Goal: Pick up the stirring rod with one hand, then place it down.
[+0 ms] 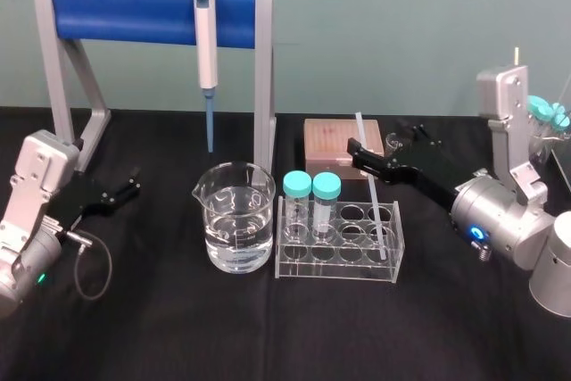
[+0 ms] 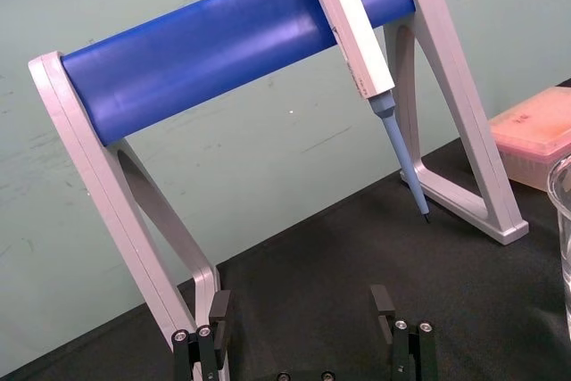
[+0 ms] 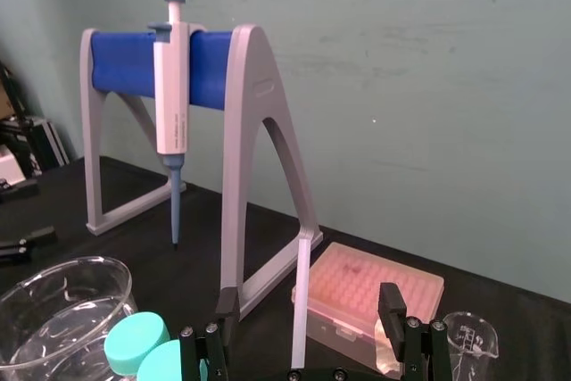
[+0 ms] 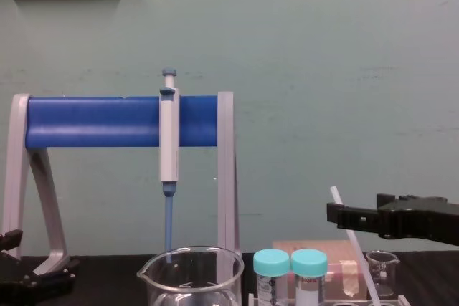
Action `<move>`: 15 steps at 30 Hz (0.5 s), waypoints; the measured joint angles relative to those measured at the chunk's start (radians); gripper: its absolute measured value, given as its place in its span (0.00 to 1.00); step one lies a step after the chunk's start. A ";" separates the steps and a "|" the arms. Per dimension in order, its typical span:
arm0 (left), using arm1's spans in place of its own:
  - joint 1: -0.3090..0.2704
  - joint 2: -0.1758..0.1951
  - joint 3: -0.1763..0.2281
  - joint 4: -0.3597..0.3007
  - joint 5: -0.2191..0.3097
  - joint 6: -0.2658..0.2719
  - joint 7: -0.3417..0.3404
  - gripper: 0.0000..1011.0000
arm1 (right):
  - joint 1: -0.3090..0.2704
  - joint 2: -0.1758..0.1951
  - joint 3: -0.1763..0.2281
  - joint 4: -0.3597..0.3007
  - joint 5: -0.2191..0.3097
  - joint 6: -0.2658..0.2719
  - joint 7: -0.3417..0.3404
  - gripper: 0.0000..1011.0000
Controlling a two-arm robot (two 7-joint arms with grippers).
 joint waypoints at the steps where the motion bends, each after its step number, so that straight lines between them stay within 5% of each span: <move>1: 0.000 0.000 0.000 0.000 0.000 0.000 0.000 0.99 | 0.002 -0.003 0.000 0.003 -0.003 0.003 0.000 0.99; 15: 0.000 0.000 0.000 0.000 0.000 0.000 0.000 0.99 | 0.035 -0.053 -0.003 0.066 -0.044 0.032 0.005 0.99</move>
